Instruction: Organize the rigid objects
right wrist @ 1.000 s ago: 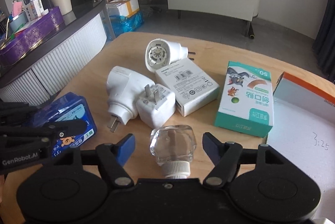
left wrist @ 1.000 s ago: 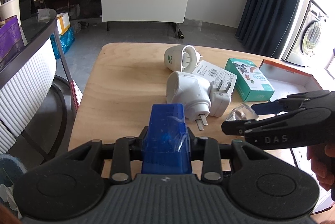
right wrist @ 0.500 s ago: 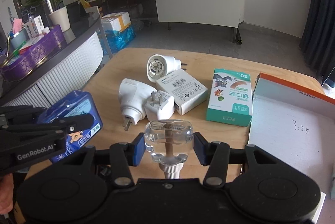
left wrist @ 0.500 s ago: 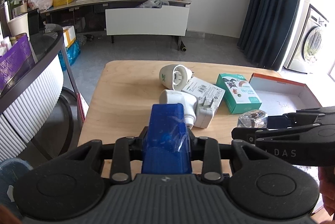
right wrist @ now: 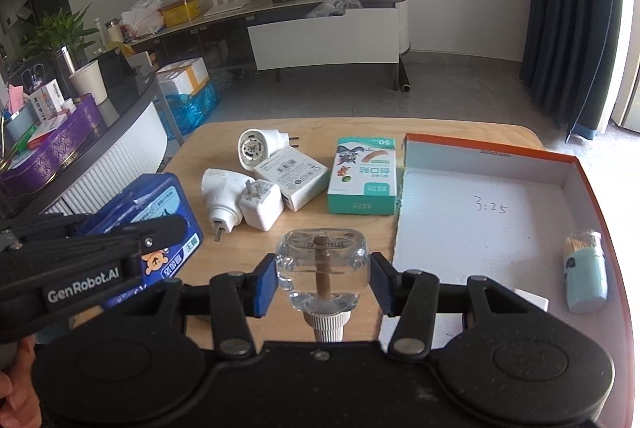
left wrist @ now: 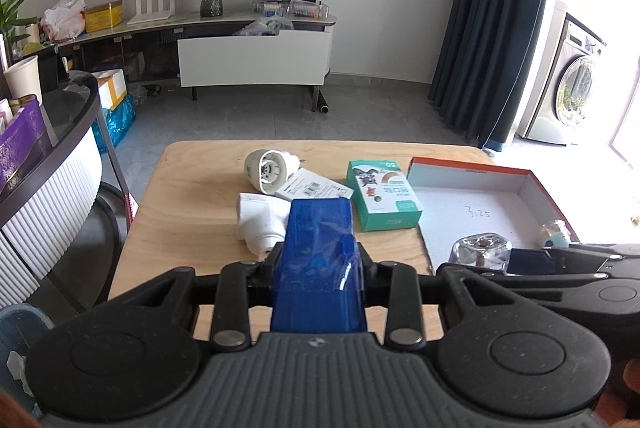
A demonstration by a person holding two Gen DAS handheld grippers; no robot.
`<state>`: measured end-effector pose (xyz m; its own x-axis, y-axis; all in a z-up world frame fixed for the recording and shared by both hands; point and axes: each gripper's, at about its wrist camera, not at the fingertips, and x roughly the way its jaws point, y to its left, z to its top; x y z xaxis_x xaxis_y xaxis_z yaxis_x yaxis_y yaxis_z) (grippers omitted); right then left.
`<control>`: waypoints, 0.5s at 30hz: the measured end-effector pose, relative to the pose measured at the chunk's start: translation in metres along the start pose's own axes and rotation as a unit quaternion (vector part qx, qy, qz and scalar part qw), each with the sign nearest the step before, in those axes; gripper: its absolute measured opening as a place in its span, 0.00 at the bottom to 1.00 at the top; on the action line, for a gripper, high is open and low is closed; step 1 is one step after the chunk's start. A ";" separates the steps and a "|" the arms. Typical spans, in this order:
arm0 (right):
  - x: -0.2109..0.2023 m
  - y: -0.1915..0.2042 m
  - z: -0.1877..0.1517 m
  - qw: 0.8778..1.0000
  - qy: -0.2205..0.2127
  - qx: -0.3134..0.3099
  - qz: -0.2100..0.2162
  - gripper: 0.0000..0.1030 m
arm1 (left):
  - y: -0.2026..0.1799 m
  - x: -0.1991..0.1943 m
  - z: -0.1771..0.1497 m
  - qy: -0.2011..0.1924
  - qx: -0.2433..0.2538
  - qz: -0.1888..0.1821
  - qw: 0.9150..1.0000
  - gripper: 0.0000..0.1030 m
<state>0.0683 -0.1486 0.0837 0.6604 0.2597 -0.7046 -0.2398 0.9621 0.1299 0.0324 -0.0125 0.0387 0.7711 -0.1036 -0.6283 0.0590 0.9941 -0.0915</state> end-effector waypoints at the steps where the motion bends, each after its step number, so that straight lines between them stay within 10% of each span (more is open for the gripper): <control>1: -0.003 -0.003 -0.001 1.000 -0.001 0.002 -0.004 0.58 | -0.004 -0.001 0.000 -0.001 0.002 -0.002 1.000 0.33; 15: -0.041 -0.039 -0.010 0.999 -0.026 0.036 -0.030 0.58 | -0.039 -0.007 -0.001 -0.009 0.022 -0.016 1.000 0.33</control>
<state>0.0435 -0.1977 0.1001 0.7084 0.2036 -0.6758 -0.1475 0.9791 0.1403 0.0242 -0.0505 0.0464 0.7793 -0.1346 -0.6121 0.1111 0.9909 -0.0764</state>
